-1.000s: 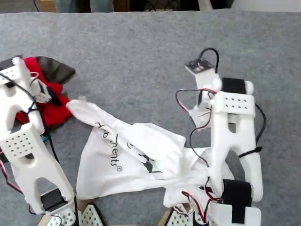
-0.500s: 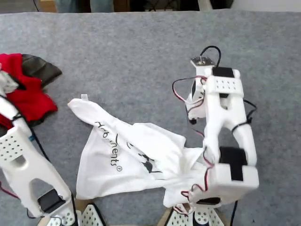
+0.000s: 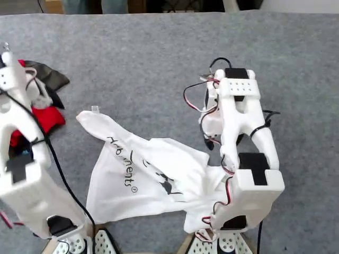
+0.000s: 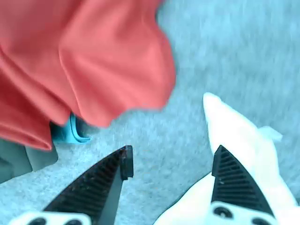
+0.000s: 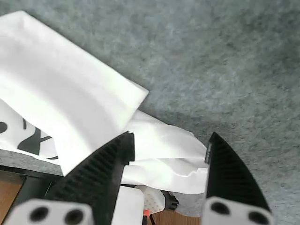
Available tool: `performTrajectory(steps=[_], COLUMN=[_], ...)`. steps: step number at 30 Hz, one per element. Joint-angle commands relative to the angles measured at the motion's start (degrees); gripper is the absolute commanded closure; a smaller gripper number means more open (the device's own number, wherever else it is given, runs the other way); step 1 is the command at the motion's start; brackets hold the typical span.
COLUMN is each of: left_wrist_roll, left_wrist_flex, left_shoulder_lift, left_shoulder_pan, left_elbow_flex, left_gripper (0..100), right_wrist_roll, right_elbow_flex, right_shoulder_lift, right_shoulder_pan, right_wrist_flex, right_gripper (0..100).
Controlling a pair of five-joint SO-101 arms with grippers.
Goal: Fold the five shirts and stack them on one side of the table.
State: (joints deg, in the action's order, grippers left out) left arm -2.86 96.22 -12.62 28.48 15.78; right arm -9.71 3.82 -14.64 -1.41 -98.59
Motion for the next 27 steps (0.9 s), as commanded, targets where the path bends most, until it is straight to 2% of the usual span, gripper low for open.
performTrajectory(steps=[1,4,12,19,27], left_wrist_roll=[2.81,2.99,2.99,2.99,2.99], left_wrist_flex=[-7.74,-12.4,-12.48,-12.48,-12.92], left_shoulder_lift=[9.58,11.34,11.25,11.25,11.25], left_shoulder_pan=[1.36,2.95,4.0,4.0,3.74], left_elbow_flex=[-16.13,-22.9,-23.69,-23.69,-23.6], left_gripper=[71,71,71,71,71], right_wrist_roll=[1.14,1.32,1.14,0.88,0.88], right_elbow_flex=[-1.01,-0.92,-1.01,-0.84,-3.56], right_shoulder_lift=[0.04,-1.36,-13.49,-14.9,-14.2], right_shoulder_pan=[-2.99,-5.1,-6.42,-7.65,-4.92], right_wrist_flex=[0.26,0.35,4.22,5.54,5.89], right_gripper=[74.4,74.4,74.8,97.6,98.5])
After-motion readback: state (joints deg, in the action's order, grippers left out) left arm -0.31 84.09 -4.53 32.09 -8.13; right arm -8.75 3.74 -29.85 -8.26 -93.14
